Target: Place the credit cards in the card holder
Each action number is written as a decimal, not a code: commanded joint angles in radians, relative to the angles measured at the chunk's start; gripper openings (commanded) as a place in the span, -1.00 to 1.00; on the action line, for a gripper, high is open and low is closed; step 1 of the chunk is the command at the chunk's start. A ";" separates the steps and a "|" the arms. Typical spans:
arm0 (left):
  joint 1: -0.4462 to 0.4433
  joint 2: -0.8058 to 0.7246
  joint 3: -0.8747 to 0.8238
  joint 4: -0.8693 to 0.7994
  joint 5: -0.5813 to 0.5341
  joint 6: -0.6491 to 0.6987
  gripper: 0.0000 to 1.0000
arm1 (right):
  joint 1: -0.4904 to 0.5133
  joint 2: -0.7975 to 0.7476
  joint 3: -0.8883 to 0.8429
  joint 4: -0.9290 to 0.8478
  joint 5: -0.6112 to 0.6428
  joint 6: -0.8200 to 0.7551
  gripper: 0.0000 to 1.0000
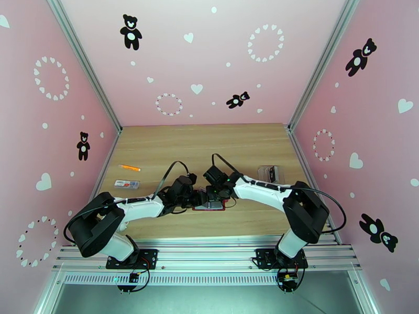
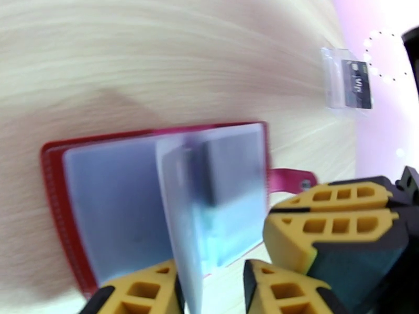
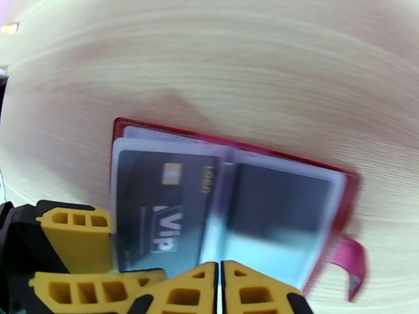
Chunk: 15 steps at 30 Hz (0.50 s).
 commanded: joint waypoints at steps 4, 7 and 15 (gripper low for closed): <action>-0.048 0.078 0.111 -0.014 0.025 0.010 -0.09 | -0.086 -0.138 -0.113 -0.047 0.018 -0.024 -0.79; -0.067 0.125 0.162 -0.027 0.025 0.016 0.11 | -0.127 -0.199 -0.164 -0.053 0.015 -0.035 -0.78; -0.078 0.146 0.178 -0.050 0.016 0.020 0.14 | -0.241 -0.275 -0.221 -0.062 -0.025 -0.086 -0.78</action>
